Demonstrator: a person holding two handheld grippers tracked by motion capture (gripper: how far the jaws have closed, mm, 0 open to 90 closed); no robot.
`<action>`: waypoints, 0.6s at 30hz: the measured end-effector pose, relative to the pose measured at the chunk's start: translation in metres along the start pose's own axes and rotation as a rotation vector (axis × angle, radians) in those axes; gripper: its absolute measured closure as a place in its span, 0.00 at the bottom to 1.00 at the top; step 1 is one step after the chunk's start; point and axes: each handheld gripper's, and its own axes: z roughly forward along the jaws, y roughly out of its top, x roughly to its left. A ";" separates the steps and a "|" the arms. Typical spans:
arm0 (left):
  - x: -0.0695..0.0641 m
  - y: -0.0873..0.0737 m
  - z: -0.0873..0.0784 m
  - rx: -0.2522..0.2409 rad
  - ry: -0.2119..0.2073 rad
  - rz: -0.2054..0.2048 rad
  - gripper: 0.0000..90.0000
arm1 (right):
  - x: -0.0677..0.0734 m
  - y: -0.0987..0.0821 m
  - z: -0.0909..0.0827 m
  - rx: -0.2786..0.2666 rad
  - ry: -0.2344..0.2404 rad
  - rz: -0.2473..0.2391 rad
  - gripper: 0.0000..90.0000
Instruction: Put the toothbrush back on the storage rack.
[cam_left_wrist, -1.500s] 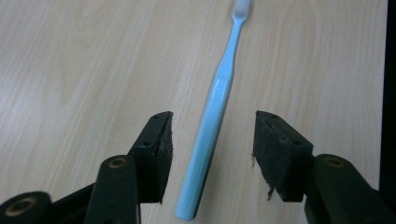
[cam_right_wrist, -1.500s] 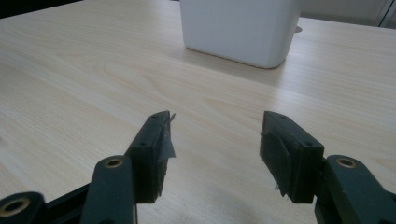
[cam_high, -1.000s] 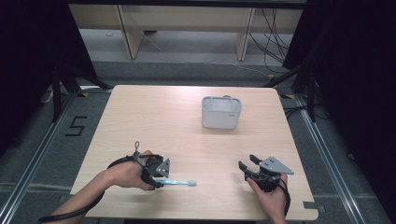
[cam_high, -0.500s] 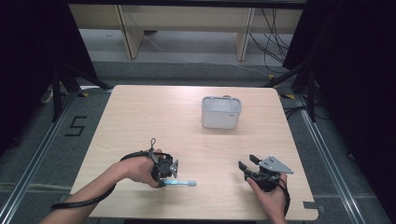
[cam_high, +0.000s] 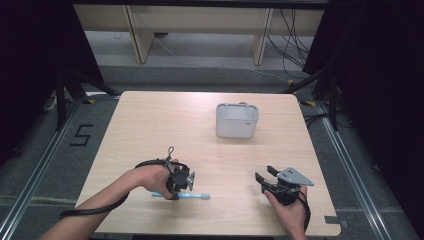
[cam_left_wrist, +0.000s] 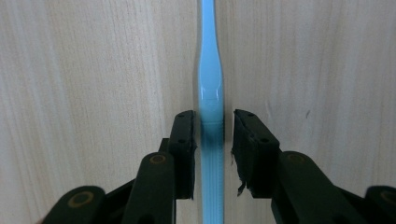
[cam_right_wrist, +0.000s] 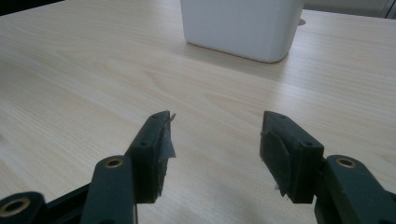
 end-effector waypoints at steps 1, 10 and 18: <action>0.000 0.000 0.000 0.003 -0.001 0.004 0.76 | 0.000 0.000 0.000 0.001 0.000 -0.001 0.49; 0.001 0.000 0.003 0.023 -0.014 0.015 0.80 | 0.003 0.000 -0.001 0.020 0.003 0.045 0.49; 0.001 0.000 0.004 0.021 -0.004 0.016 0.85 | 0.000 0.000 0.000 0.000 0.001 -0.001 0.49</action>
